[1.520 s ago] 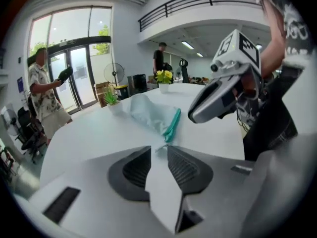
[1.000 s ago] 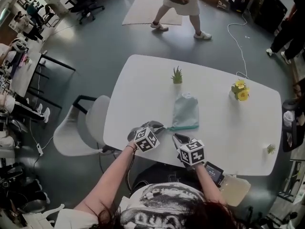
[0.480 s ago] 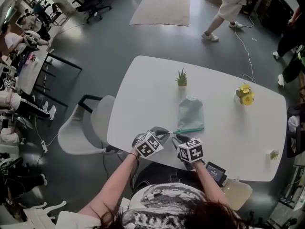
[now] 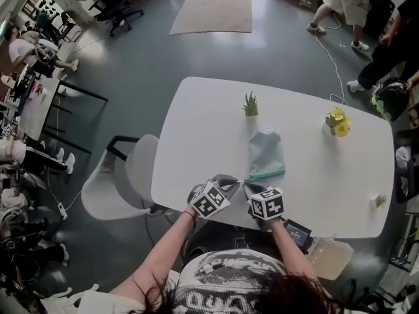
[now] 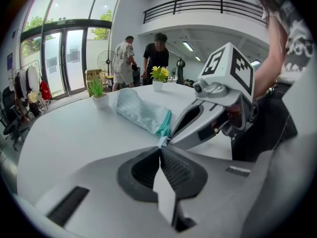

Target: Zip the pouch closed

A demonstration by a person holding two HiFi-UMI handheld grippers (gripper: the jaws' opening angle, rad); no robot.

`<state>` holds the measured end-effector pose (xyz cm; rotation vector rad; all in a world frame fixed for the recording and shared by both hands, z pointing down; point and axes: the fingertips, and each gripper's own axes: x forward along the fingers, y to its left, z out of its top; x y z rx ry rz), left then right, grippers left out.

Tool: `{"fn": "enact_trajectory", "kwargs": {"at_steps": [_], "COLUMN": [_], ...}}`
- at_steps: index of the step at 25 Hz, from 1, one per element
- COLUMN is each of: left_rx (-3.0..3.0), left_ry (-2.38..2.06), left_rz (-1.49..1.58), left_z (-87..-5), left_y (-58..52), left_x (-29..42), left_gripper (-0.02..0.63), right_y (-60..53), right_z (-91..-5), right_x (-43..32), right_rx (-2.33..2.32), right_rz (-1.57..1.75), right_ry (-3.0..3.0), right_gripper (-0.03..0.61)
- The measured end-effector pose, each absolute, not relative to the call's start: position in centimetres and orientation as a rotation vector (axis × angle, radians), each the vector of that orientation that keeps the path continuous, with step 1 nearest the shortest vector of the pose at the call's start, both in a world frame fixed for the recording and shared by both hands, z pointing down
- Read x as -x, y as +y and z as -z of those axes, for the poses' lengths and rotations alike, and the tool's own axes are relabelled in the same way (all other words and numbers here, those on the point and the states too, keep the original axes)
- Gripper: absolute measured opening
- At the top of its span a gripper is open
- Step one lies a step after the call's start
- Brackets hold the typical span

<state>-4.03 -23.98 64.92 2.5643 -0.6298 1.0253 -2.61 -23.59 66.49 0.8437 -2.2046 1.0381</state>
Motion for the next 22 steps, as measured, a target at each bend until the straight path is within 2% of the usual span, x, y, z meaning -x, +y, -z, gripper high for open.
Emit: {"fn": "enact_trajectory", "kwargs": {"at_steps": [6,22], "left_rx": [-2.625,-2.747], "left_ry": [-0.567,-0.312], "left_rz": [-1.065,-1.151], "left_z": [-65.0,-64.8], "left_y": [-23.6,-21.4], "left_x": [4.1,3.1], "left_gripper": [0.015,0.012], "right_y": [-22.9,-21.3], "right_z": [-66.4,-66.1], "right_x": [2.8,1.4], "right_rx": [-0.854,-1.001], "right_rz": [-0.899,-0.955], "right_ry": [-2.146,-2.060], "right_gripper": [-0.005,-0.005]}}
